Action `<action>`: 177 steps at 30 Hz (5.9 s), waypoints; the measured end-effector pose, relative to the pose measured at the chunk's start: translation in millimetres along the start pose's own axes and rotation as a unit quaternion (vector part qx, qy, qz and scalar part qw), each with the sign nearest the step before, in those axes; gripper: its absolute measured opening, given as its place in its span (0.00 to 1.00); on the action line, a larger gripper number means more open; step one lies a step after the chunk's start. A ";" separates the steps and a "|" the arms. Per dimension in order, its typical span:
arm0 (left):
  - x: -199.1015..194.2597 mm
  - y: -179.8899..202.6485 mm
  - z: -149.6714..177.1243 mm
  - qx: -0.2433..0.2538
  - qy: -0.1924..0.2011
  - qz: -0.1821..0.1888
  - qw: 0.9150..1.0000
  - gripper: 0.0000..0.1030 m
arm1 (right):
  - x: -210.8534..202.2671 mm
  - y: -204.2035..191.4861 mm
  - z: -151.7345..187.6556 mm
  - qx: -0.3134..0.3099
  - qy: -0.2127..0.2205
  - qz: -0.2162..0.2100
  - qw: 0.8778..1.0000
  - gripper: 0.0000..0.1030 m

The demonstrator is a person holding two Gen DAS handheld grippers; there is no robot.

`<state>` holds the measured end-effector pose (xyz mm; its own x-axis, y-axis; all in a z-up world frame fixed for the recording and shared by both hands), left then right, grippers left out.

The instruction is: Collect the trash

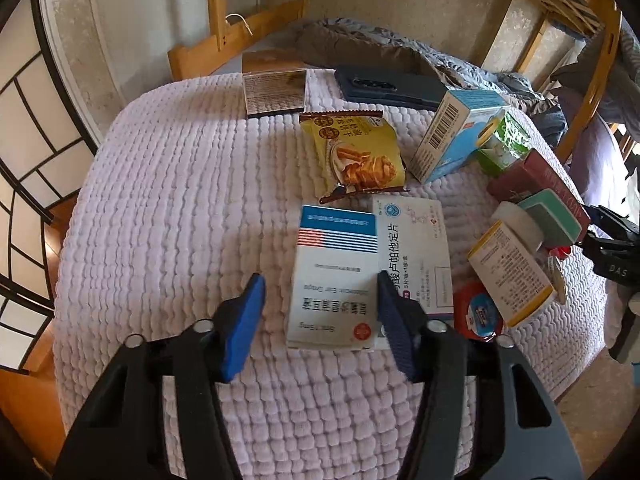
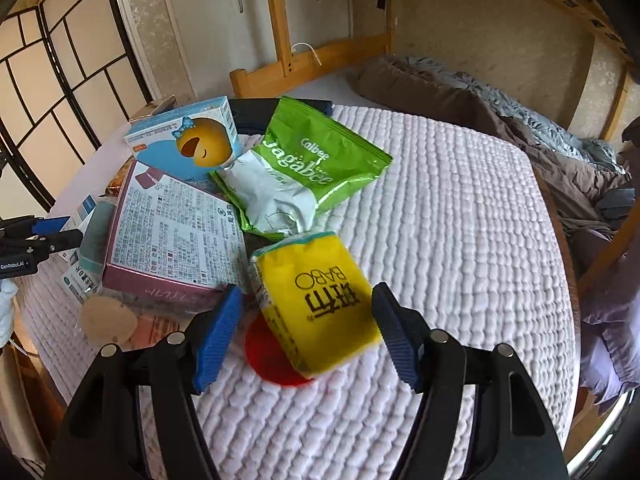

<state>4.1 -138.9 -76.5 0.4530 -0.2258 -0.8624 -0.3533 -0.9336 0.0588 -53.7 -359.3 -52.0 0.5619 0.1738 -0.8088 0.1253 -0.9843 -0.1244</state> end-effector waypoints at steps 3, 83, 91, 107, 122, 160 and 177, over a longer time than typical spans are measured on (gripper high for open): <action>-1.4 -4.7 1.0 0.005 -0.005 -0.008 1.000 0.45 | 2.4 -2.2 -4.2 -0.004 0.000 0.003 1.000 0.52; -54.7 -6.7 62.2 0.008 0.013 -0.038 0.999 0.43 | -97.2 -40.3 71.1 0.074 0.034 -0.017 0.997 0.52; -67.0 8.3 74.9 0.021 0.017 -0.029 0.999 0.43 | -107.2 -60.7 90.8 0.074 0.025 -0.035 0.996 0.52; -88.4 41.2 101.2 0.041 0.019 0.001 0.999 0.43 | -129.3 -96.7 126.2 0.057 0.015 -0.057 0.997 0.52; -92.9 74.3 134.8 0.071 -0.003 0.020 0.997 0.43 | -134.1 -119.7 159.5 0.034 -0.010 -0.076 0.996 0.52; -57.0 116.2 220.3 0.117 -0.096 0.049 0.987 0.43 | -94.4 -143.0 239.5 0.020 -0.107 -0.094 0.990 0.53; -25.5 114.1 236.6 0.122 -0.118 0.037 0.985 0.43 | -59.7 -145.0 253.4 0.018 -0.126 -0.077 0.989 0.53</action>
<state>-241.4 -173.8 -166.8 0.2255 -0.1937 -0.9548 -0.5773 -0.8160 0.0292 -312.6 -234.9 -131.4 0.3167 0.3130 -0.8954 0.1611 -0.9480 -0.2744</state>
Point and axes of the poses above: each gripper's, at about its wrist camera, not at the fingertips, and x roughly the way its jaws point, y to its right, z to its underside, the point moved 10 cm from there along x, roughly the way its jaws point, and after that the axes turned 5 degrees about x, right-handed, at the moved point
